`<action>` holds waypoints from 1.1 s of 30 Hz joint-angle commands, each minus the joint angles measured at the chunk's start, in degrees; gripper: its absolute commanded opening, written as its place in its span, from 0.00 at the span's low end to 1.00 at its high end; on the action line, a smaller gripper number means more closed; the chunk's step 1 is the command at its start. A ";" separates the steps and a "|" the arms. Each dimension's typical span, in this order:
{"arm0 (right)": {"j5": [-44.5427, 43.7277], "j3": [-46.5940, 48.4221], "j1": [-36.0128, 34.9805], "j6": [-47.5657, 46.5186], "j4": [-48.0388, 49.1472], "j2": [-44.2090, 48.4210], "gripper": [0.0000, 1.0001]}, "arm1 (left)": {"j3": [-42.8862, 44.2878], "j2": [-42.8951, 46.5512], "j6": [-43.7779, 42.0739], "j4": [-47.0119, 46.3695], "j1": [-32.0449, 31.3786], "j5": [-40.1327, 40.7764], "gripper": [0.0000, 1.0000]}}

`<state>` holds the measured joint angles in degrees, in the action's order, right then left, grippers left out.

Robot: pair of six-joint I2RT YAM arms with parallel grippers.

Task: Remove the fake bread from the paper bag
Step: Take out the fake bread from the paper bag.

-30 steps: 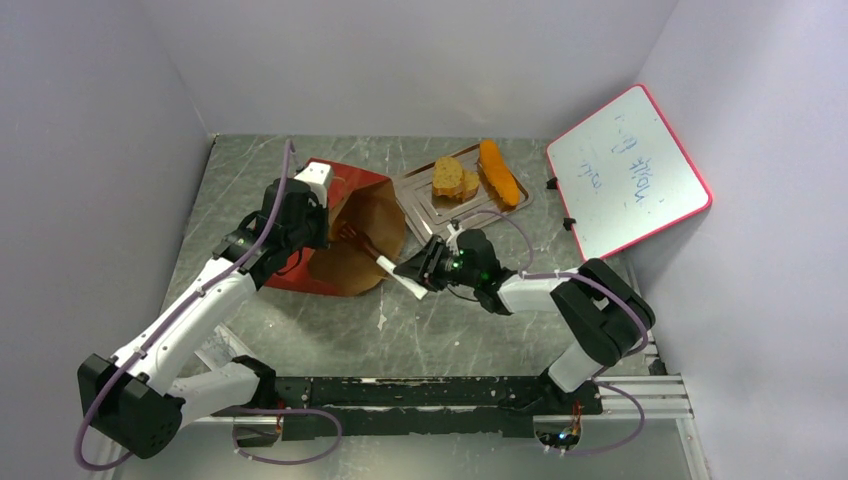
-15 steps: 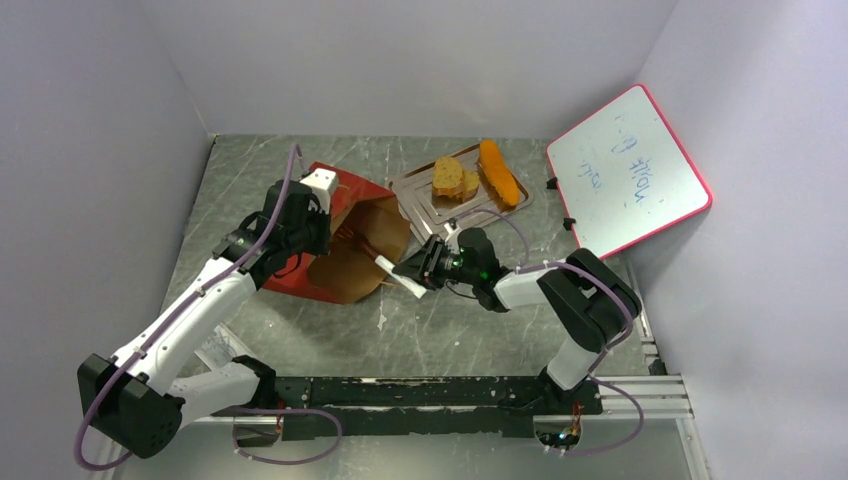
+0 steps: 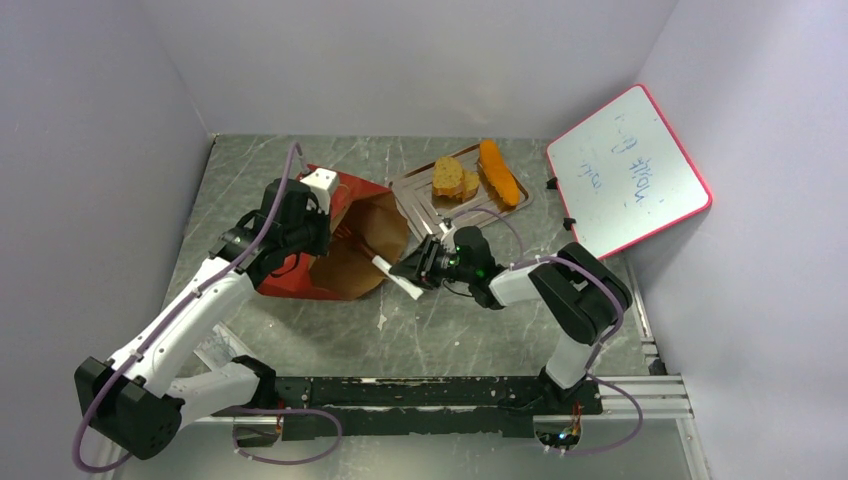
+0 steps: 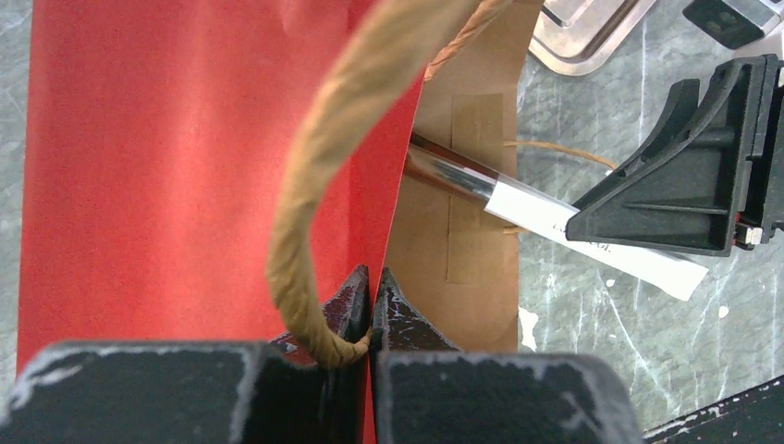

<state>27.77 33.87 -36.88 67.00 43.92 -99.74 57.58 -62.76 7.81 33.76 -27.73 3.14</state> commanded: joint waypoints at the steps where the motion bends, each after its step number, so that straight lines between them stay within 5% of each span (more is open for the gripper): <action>1: 1.40 1.55 -0.50 -0.70 1.75 0.70 0.43 | 2.65 2.21 -0.45 0.67 -0.66 0.18 0.07; 12: -0.19 -0.45 -1.57 -4.27 -8.54 10.53 0.43 | -0.04 2.81 0.69 -2.44 -0.66 4.38 0.07; 33: 0.03 10.42 -1.93 -4.44 -2.96 -5.61 0.43 | 0.42 3.24 -0.87 -0.95 -1.41 -3.13 0.07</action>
<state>27.81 41.36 -38.39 63.00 39.53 -103.98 57.67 -60.84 6.85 33.87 -28.25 3.14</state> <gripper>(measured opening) 0.434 0.077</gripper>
